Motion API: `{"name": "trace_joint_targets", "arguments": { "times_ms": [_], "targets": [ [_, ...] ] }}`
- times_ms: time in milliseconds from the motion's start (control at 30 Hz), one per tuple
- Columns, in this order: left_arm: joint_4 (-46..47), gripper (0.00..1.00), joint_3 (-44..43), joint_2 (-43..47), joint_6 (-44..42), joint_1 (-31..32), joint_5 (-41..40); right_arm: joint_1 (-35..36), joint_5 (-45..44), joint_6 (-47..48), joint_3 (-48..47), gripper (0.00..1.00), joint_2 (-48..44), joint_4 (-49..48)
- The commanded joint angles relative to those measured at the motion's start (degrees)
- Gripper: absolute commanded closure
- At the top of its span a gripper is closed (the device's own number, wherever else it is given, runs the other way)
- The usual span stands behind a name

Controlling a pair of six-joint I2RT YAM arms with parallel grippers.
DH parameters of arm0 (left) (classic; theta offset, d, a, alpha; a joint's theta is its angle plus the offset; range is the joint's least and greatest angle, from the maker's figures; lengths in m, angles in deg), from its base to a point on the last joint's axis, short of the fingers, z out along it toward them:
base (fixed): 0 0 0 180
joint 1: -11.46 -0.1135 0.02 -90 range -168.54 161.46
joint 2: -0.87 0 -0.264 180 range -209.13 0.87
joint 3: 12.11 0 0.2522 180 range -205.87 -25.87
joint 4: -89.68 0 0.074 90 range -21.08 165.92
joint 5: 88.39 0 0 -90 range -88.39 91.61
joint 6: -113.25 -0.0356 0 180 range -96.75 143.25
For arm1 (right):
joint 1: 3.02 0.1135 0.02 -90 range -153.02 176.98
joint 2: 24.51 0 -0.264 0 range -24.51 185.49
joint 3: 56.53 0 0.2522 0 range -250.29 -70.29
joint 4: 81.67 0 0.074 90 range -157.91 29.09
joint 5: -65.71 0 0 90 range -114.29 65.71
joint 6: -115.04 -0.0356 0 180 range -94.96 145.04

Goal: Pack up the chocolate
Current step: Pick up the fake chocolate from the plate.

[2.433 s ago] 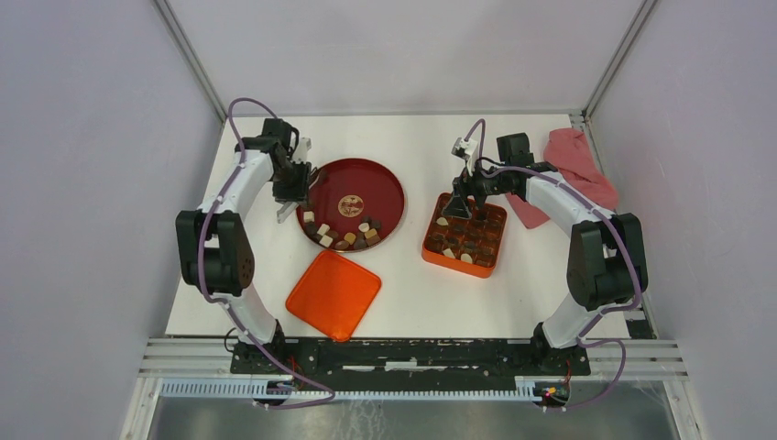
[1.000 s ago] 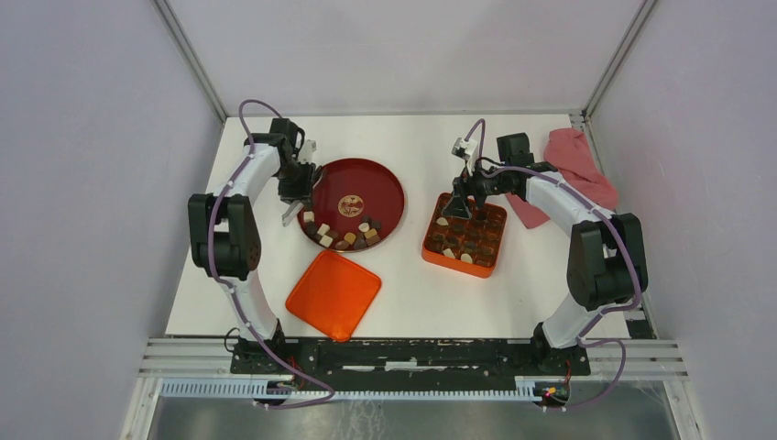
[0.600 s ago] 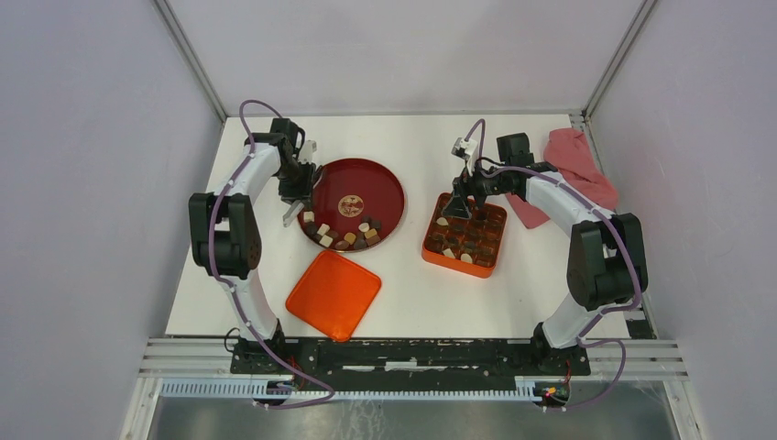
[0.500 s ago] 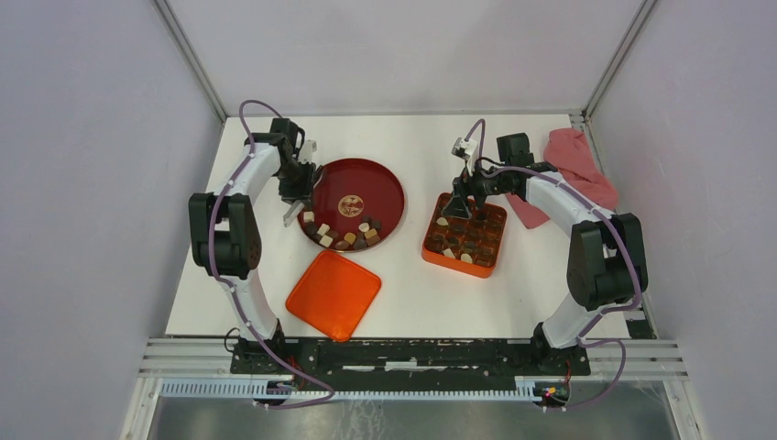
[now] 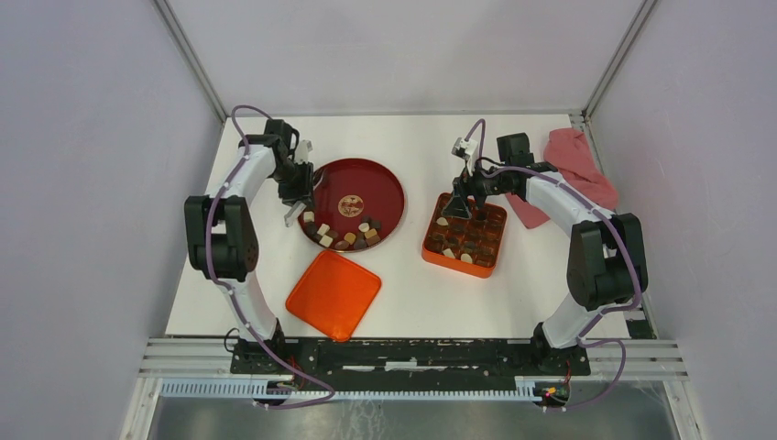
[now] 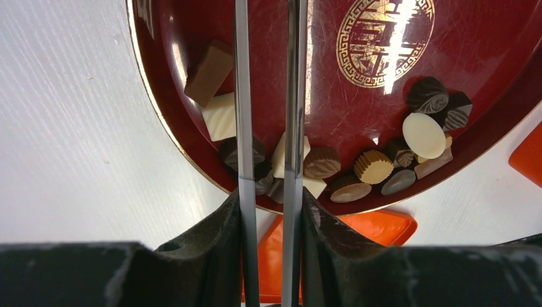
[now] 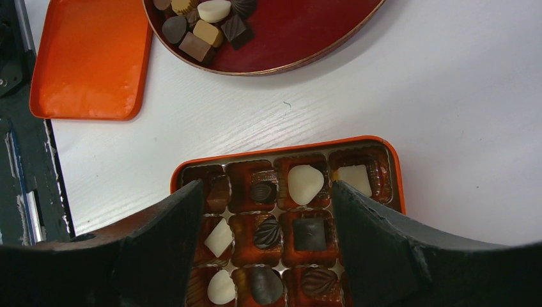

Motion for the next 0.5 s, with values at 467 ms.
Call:
{"name": "trace_joint_targets", "arguments": {
  "times_ms": [467],
  "targets": [
    [6.6,0.98,6.9,8.4,7.7,-5.7,14.6,-0.5,1.8,-0.7,0.0,0.21,-2.6,-1.7]
  ]
}}
